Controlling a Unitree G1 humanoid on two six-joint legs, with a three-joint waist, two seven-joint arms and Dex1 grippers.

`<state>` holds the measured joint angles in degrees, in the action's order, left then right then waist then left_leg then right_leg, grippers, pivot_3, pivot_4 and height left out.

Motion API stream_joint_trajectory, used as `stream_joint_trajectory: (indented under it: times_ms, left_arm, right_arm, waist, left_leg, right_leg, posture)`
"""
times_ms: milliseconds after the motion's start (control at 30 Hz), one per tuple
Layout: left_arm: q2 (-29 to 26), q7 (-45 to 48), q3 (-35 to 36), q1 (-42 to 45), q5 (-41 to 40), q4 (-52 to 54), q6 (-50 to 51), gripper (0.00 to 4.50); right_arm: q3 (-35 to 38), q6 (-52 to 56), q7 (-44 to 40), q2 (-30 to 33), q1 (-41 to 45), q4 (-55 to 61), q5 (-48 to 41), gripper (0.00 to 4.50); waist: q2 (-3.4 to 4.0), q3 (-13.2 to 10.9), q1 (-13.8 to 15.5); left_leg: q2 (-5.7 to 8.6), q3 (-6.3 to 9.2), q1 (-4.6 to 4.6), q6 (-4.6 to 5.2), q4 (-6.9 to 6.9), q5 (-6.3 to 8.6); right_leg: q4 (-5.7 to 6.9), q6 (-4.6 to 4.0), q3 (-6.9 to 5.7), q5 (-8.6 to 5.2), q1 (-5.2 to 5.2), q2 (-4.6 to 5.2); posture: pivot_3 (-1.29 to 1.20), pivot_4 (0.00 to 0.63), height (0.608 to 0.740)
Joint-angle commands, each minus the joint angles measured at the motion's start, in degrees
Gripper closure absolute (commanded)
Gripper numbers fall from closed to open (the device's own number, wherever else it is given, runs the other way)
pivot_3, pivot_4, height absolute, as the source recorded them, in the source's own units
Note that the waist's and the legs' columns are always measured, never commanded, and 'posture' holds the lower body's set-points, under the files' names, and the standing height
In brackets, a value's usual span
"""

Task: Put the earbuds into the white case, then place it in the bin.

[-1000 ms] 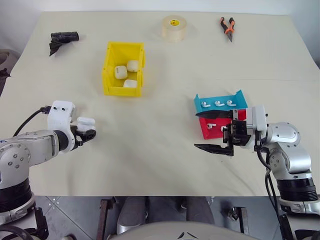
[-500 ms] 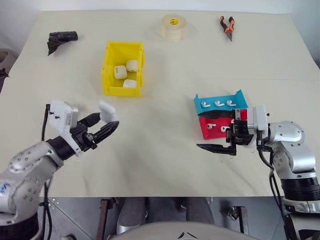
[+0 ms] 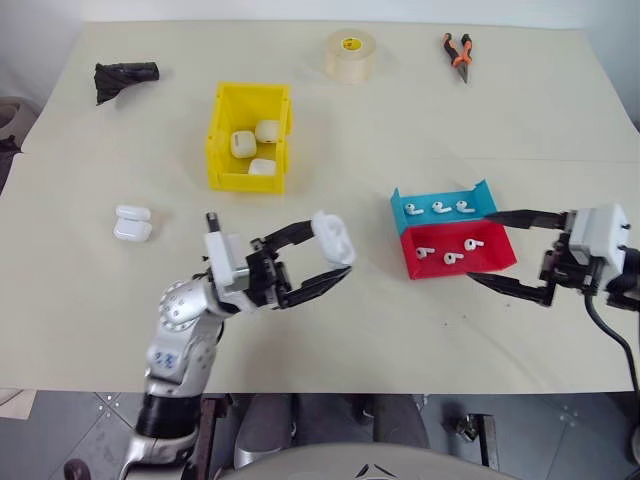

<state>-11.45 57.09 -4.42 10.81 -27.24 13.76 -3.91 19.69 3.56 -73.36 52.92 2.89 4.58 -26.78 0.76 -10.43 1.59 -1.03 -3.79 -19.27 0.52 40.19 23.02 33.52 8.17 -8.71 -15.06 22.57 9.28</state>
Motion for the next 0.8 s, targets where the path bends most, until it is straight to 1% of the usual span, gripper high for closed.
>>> stream_joint_trajectory:
  times_ms: [33, 133, 267, 367, 500, 667, 800]
  left_arm:
    - [2.3, 4.8, -2.9, 3.8, 1.1, -7.1, -7.7, 1.74]
    - [3.0, 6.6, -3.2, 5.6, 0.9, -10.6, -10.7, 1.74]
    - [3.4, 6.1, -4.0, 7.8, 1.1, -13.5, -10.0, 1.74]
    - [2.7, 5.8, -4.5, 7.1, 0.4, -11.7, -8.0, 1.74]
    - [1.6, 5.8, -4.9, 5.8, -0.2, -9.3, -6.8, 1.74]
    - [1.7, 4.9, -5.3, 6.5, -0.4, -8.5, -6.0, 1.74]
    - [2.0, 4.1, -5.7, 6.6, -0.7, -7.5, -5.0, 1.74]
  right_arm:
    - [3.6, 3.7, 2.7, 5.7, -4.5, 2.7, 5.2, 0.00]
    - [4.2, 7.2, 4.8, 8.7, -7.5, 4.3, 7.7, 0.00]
    - [1.7, 8.5, 2.8, 12.8, -8.8, 3.6, 10.4, 0.00]
    - [-4.6, 8.8, 1.8, 15.2, -2.1, 3.7, 12.2, 0.00]
    - [-15.8, 9.4, 0.5, 14.7, 12.7, 0.1, 17.5, 0.00]
    - [-28.7, 3.4, -5.2, 10.2, 30.3, -10.3, 25.2, 0.00]
    - [-34.5, -3.3, -8.1, 6.9, 38.8, -20.1, 30.0, 0.00]
  waist:
    - [0.01, 0.0, 0.0]
    - [0.00, 0.0, 0.0]
    - [0.01, 0.0, -0.2]
    - [0.00, 0.0, -0.3]
    - [0.03, 0.0, -0.5]
    - [0.02, 0.0, -0.3]
    - [0.02, 0.0, -0.2]
  left_leg:
    - [0.01, -0.02, 0.00, 0.01, 0.01, 0.00]
    - [0.00, -0.04, -0.01, 0.06, 0.03, 0.00]
    - [-0.01, -0.02, 0.00, 0.06, 0.01, 0.00]
    - [-0.02, 0.02, 0.01, 0.07, 0.05, 0.00]
    - [-0.04, 0.04, 0.02, 0.06, 0.08, -0.01]
    - [0.00, 0.15, -0.12, 0.07, 0.19, 0.00]
    - [0.01, 0.25, -0.32, 0.09, 0.23, 0.01]
  right_leg:
    - [-0.01, 0.01, 0.01, 0.01, 0.00, 0.01]
    - [-0.01, 0.03, 0.01, 0.02, 0.00, 0.02]
    - [-0.02, 0.03, 0.01, 0.02, 0.01, 0.01]
    - [-0.01, 0.03, 0.01, 0.02, -0.02, 0.01]
    - [-0.01, 0.04, 0.02, 0.02, -0.01, 0.01]
    - [-0.06, 0.06, -0.07, 0.03, -0.02, 0.03]
    - [-0.14, 0.09, -0.22, 0.05, 0.00, 0.04]
  posture:
    - [0.00, 0.150, 0.740]
    - [0.00, 0.150, 0.740]
    - [0.00, 0.150, 0.740]
    - [0.00, 0.150, 0.740]
    - [0.00, 0.150, 0.740]
    - [0.00, 0.150, 0.740]
    - [0.00, 0.150, 0.740]
